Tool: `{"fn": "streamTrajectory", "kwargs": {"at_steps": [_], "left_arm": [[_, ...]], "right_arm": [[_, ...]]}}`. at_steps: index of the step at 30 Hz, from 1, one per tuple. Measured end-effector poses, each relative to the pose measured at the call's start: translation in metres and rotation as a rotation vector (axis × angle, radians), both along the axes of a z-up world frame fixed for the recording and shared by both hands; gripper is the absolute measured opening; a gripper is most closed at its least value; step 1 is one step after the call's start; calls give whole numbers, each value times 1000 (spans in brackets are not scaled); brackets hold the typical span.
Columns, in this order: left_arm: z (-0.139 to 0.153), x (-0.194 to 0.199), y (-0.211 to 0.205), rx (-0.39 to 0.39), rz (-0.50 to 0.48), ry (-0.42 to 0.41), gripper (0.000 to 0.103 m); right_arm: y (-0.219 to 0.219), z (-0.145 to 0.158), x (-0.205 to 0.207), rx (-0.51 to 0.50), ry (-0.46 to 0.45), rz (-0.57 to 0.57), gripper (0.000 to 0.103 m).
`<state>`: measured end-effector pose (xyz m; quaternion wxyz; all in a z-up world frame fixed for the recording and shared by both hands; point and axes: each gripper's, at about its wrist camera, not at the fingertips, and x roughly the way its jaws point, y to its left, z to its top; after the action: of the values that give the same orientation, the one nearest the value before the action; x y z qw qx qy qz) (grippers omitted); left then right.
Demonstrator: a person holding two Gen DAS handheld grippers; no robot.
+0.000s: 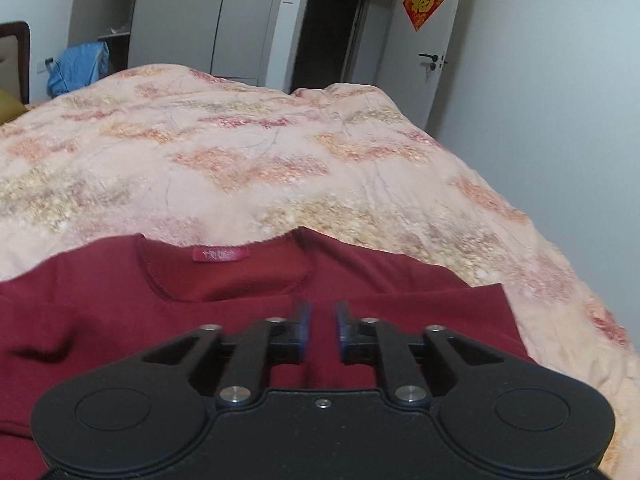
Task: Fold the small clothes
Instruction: 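Lay the held sleeve across the chest and open the left gripper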
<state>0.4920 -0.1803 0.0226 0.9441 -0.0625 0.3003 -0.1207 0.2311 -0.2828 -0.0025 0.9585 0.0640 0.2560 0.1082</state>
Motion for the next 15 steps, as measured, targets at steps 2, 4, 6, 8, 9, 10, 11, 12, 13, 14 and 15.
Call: {"fn": "streamTrajectory", "kwargs": {"at_steps": [2, 4, 6, 8, 9, 10, 11, 12, 13, 14, 15], "left_arm": [[7, -3, 5, 1, -3, -11, 46], [19, -6, 14, -2, 9, -27, 59], [37, -10, 26, -2, 37, -49, 68], [53, -15, 42, -1, 65, -62, 79], [62, -17, 51, 3, 81, -73, 81], [72, -20, 61, 9, 98, -89, 84], [82, -23, 72, 14, 117, -106, 87], [92, -27, 85, 19, 140, -120, 89], [101, -31, 99, 25, 163, -128, 93], [111, -35, 114, 34, 188, -134, 95], [119, -40, 129, 42, 213, -140, 95]], "right_arm": [[-1, -1, 0, 11, 3, -4, 103], [0, -1, 1, 18, 5, -6, 103], [2, 0, 2, 24, 6, -6, 103], [5, 2, 4, 29, 4, 0, 103], [7, 4, 5, 28, 0, 3, 103], [9, 6, 6, 26, -4, 10, 103], [11, 7, 8, 23, -8, 16, 103], [14, 9, 11, 20, -10, 23, 103], [17, 11, 13, 18, -11, 30, 103], [20, 13, 17, 17, -11, 38, 103], [23, 15, 21, 18, -12, 48, 103]]}}
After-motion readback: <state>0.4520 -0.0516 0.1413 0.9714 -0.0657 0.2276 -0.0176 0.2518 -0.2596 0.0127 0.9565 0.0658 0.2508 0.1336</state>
